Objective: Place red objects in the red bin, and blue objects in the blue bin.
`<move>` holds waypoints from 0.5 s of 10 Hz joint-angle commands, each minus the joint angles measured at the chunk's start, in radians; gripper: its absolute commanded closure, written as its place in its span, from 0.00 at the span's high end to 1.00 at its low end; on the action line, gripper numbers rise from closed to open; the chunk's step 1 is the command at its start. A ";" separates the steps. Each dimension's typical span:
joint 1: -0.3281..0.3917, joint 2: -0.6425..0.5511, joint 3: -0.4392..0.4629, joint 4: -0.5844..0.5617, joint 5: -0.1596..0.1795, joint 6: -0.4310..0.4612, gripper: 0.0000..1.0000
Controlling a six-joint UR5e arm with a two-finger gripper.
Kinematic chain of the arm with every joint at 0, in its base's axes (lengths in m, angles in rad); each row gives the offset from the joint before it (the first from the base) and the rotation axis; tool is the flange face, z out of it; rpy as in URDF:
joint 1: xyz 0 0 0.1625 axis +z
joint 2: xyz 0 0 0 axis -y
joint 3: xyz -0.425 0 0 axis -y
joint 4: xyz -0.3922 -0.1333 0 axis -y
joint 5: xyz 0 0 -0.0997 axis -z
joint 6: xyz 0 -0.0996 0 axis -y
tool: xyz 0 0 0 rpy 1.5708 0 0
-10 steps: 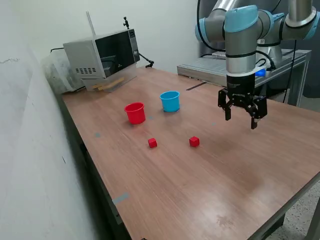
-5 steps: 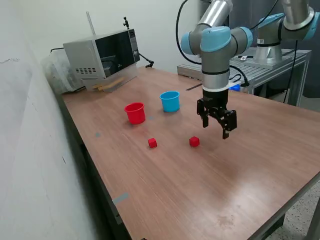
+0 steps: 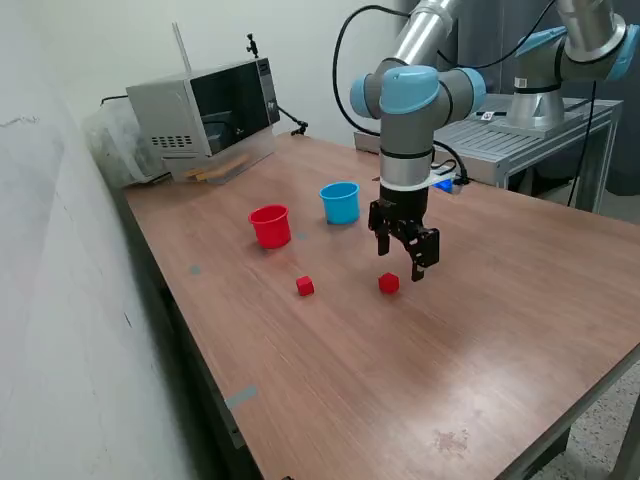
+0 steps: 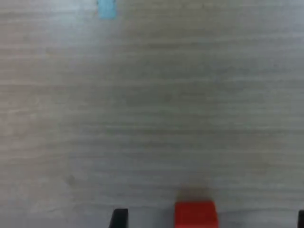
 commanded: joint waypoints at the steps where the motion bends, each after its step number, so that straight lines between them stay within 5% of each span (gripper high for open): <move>1: -0.006 0.022 -0.013 -0.024 0.003 -0.032 1.00; 5: -0.006 0.056 -0.048 -0.024 0.029 -0.059 1.00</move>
